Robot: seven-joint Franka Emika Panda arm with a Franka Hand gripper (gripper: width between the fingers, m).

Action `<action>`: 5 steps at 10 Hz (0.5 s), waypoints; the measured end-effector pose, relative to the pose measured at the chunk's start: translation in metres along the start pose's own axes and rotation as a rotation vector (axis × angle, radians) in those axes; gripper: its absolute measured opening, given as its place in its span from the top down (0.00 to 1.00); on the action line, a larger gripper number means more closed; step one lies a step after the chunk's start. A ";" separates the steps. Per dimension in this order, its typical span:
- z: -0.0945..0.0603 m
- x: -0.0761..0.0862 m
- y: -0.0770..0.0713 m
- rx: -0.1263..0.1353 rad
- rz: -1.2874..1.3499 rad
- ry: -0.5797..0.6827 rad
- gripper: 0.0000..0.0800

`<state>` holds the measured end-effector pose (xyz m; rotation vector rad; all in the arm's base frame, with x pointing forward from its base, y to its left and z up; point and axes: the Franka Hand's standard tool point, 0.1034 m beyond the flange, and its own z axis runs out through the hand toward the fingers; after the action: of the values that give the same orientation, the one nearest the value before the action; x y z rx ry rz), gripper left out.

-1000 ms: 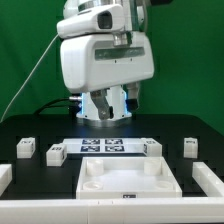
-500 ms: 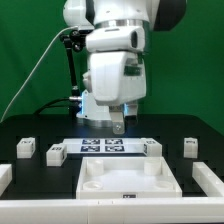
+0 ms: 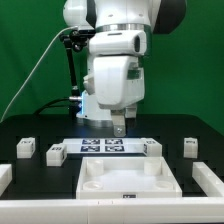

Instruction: Assemble one leg

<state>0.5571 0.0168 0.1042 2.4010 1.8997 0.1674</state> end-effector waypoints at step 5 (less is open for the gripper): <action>0.011 0.014 -0.013 0.007 -0.144 -0.045 0.19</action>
Offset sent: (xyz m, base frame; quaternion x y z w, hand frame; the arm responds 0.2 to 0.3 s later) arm 0.0000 0.0000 0.0000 0.0000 0.0000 0.0000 1.0000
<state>0.5489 0.0337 0.0925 2.2418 2.0459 0.0971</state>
